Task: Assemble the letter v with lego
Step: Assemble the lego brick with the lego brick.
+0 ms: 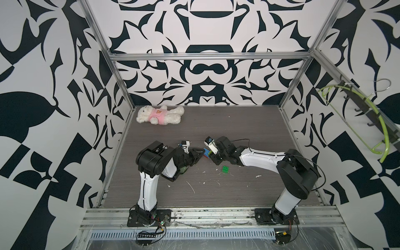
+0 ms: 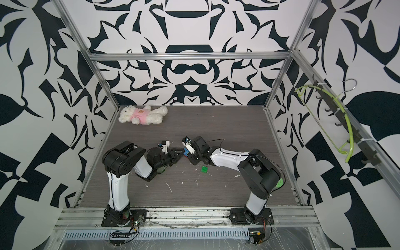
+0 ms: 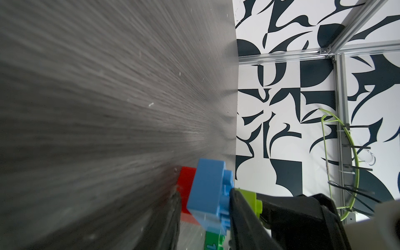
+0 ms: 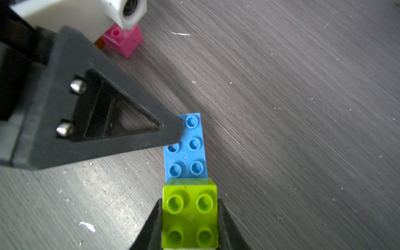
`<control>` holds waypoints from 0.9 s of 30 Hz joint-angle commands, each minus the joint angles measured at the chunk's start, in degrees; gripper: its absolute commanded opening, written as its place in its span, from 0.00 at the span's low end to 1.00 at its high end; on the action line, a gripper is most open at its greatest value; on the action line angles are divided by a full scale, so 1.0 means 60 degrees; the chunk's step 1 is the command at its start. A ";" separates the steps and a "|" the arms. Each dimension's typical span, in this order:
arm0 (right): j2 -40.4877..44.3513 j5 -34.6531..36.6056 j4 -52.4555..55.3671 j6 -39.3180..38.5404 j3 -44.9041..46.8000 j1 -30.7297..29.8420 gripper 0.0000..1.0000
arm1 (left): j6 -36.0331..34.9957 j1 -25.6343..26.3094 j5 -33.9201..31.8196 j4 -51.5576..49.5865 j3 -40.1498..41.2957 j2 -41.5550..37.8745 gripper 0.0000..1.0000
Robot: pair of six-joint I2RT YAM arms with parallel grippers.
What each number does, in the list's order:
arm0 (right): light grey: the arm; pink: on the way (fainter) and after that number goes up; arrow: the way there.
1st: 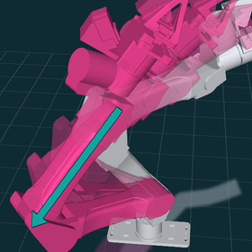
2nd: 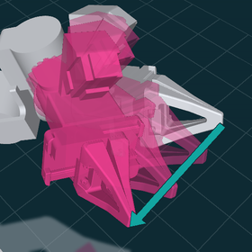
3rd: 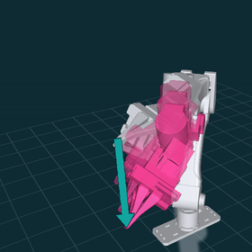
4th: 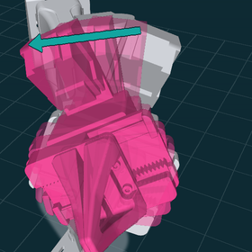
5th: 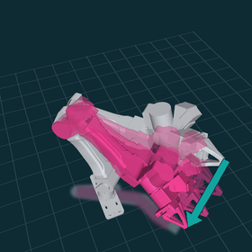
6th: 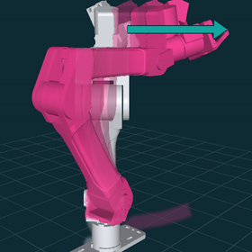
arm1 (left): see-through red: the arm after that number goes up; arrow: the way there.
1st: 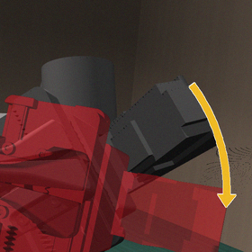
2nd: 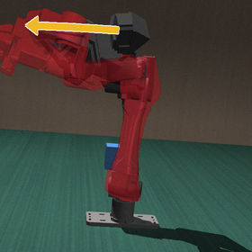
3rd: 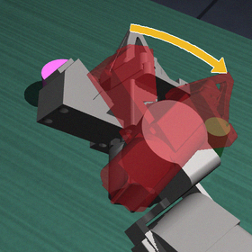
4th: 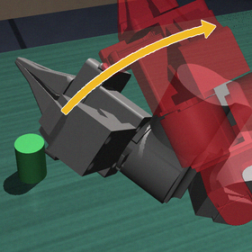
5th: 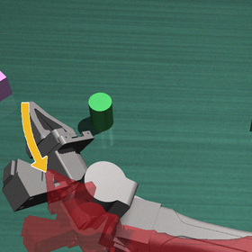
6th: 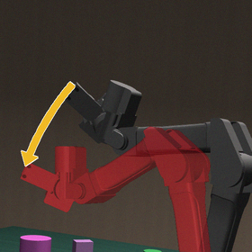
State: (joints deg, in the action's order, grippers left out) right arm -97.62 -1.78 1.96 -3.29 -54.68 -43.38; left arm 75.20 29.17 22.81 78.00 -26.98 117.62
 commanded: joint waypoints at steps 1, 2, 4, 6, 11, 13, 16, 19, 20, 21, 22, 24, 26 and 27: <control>0.0284 -0.0312 0.0851 -0.0346 0.0379 -0.0023 0.00 | -0.0155 0.0002 -0.0130 -0.2540 0.0493 0.0757 0.41; 0.0303 -0.0421 0.0812 -0.0412 0.0396 -0.0025 0.00 | -0.0163 0.0002 -0.0125 -0.2531 0.0471 0.0768 0.41; 0.0275 -0.0569 0.0755 -0.0594 0.0397 -0.0028 0.00 | -0.0166 0.0002 -0.0121 -0.2539 0.0443 0.0787 0.41; 0.0228 -0.0659 0.0781 -0.0682 0.0345 -0.0019 0.00 | -0.0155 -0.0002 -0.0103 -0.2506 0.0446 0.0811 0.41; -0.0011 -0.0561 0.1061 -0.0621 0.0110 0.0050 0.00 | -0.0141 -0.0011 -0.0129 -0.2416 0.0514 0.0831 0.41; -0.0113 -0.0597 0.1189 -0.0555 0.0053 0.0066 0.00 | -0.0141 -0.0020 -0.0132 -0.2374 0.0528 0.0834 0.41; -0.0494 -0.0641 0.1540 -0.0514 -0.0221 0.0066 0.00 | -0.0148 -0.0013 -0.0111 -0.2352 0.0516 0.0874 0.41; -0.0662 -0.0648 0.1533 -0.0415 -0.0219 0.0066 0.00 | -0.0112 -0.0013 -0.0110 -0.2277 0.0528 0.0904 0.41; -0.0702 -0.0669 0.1573 -0.0372 -0.0233 0.0066 0.00 | -0.0111 -0.0013 -0.0130 -0.2255 0.0562 0.0904 0.41; -0.0759 -0.0748 0.1652 -0.0346 -0.0265 0.0066 0.00 | -0.0111 -0.0020 -0.0125 -0.2262 0.0568 0.0917 0.41; -0.0839 -0.0828 0.1774 -0.0325 -0.0343 0.0071 0.00 | -0.0102 -0.0015 -0.0117 -0.2262 0.0564 0.0918 0.41; -0.1004 -0.0809 0.2100 -0.0260 -0.0563 0.0066 0.00 | -0.0097 -0.0020 -0.0112 -0.2244 0.0549 0.0933 0.41; -0.1094 -0.0788 0.2392 -0.0250 -0.0761 0.0067 0.00 | -0.0097 -0.0013 -0.0117 -0.2247 0.0549 0.0933 0.40; -0.1126 -0.0857 0.2527 -0.0217 -0.0887 0.0066 0.00 | -0.0097 -0.0013 -0.0111 -0.2236 0.0555 0.0932 0.41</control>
State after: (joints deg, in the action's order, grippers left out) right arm -100.62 -5.02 8.40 -5.76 -59.75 -42.68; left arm 75.64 28.91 22.46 79.92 -26.61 118.28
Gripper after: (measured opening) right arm 0.336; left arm 0.406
